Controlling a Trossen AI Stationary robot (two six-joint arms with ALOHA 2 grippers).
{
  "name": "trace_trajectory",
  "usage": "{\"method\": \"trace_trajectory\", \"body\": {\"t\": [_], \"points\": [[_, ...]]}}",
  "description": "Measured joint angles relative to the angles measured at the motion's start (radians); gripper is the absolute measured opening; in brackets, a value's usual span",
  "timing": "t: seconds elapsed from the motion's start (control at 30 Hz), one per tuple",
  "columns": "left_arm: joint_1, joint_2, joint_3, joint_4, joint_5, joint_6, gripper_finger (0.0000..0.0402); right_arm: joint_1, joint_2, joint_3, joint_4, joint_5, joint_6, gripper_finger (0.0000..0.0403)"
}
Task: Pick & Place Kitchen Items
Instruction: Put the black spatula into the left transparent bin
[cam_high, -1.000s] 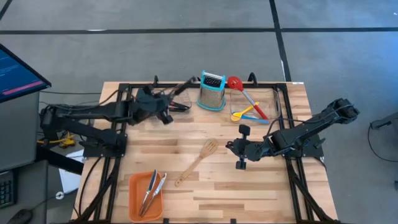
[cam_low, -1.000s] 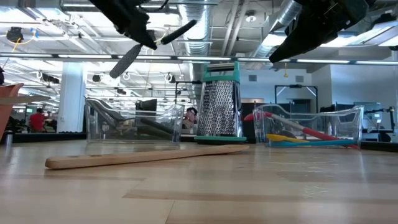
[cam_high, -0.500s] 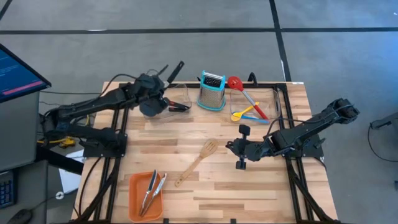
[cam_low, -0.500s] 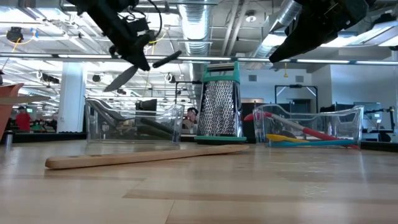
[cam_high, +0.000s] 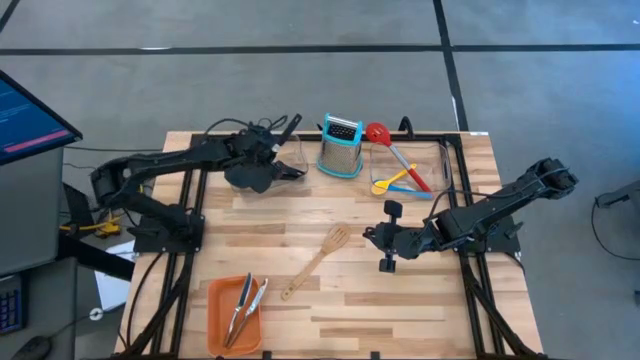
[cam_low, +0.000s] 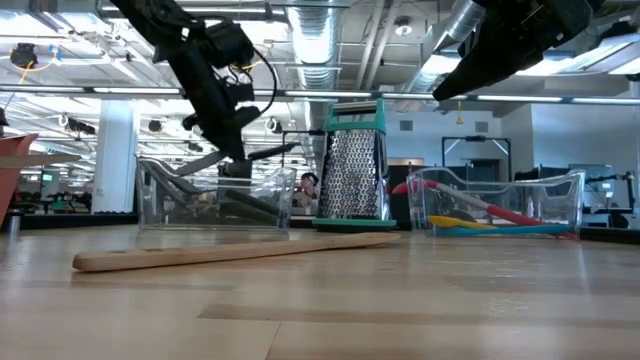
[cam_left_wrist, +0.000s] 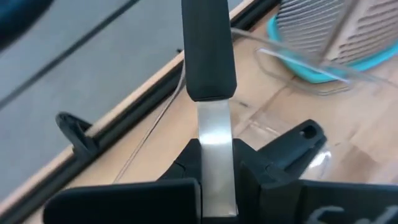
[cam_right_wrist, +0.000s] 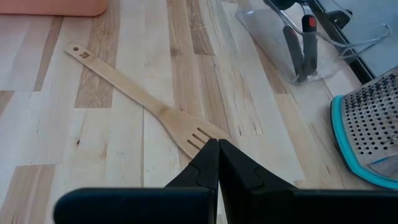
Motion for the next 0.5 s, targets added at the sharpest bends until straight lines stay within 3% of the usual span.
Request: {"method": "trace_trajectory", "body": {"t": [0.2,0.5], "points": [[0.027,0.041,0.000,-0.008,0.038,-0.078,0.0020,0.000,0.000,0.000,0.000,0.000,0.000,0.0001],[0.029,0.042,0.000,-0.003,0.023,-0.030,0.0039,0.000,0.000,0.000,-0.001,0.000,0.000,0.0001]]}}
